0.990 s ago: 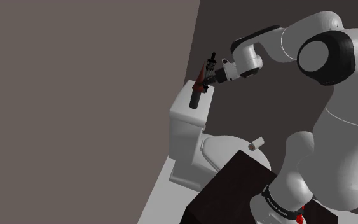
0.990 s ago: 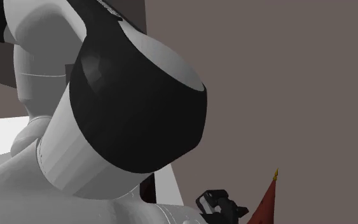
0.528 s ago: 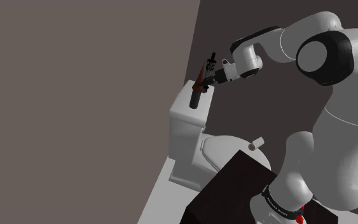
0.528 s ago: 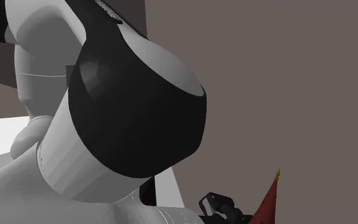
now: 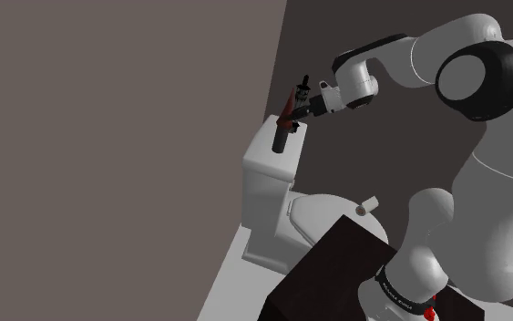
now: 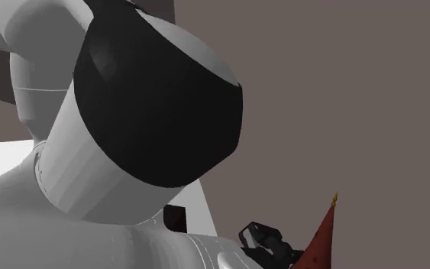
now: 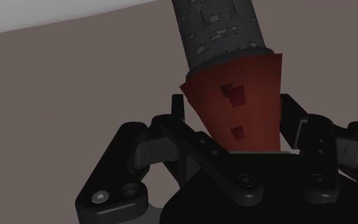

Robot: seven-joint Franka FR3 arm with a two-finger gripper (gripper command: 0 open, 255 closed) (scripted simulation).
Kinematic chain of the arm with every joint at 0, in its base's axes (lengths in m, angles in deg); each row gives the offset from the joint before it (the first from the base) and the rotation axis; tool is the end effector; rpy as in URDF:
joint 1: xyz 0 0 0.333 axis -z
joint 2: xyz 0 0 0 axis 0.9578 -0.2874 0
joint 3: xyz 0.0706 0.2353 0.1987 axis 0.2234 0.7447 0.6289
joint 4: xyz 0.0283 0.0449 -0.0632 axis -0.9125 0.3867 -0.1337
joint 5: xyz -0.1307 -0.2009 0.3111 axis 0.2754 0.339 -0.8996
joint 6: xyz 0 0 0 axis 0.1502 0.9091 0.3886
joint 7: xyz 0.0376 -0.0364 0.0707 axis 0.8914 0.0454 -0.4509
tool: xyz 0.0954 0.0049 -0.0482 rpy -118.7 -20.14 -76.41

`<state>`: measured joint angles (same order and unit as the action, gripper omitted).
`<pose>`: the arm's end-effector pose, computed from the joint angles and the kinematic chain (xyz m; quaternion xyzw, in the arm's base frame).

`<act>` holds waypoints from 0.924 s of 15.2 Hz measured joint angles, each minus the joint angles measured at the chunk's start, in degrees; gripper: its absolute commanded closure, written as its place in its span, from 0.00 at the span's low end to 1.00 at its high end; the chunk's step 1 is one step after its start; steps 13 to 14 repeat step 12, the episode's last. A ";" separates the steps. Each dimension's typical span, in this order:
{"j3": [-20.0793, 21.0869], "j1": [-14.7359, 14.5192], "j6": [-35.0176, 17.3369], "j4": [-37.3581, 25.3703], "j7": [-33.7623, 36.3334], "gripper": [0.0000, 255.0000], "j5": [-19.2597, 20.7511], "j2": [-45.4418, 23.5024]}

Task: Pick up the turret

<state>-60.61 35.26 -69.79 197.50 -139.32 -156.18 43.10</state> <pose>0.5035 -0.2461 0.4027 -0.8647 -0.1745 -0.4157 0.2216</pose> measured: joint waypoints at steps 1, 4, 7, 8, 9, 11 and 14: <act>-0.49 -0.86 -0.81 -0.03 0.97 1.00 1.40 1.47; -1.02 -2.29 -2.33 -0.58 3.34 1.00 4.20 4.09; -1.11 -3.55 -4.30 -1.10 6.32 1.00 7.98 7.64; -1.21 -3.46 -4.00 -1.64 6.92 1.00 8.52 7.76; -1.02 -3.69 -4.72 -1.72 8.03 1.00 10.08 9.27; -0.31 -3.78 -5.69 -2.35 10.30 1.00 12.66 11.34; -0.03 -3.74 -6.04 -2.36 10.78 1.00 13.30 11.92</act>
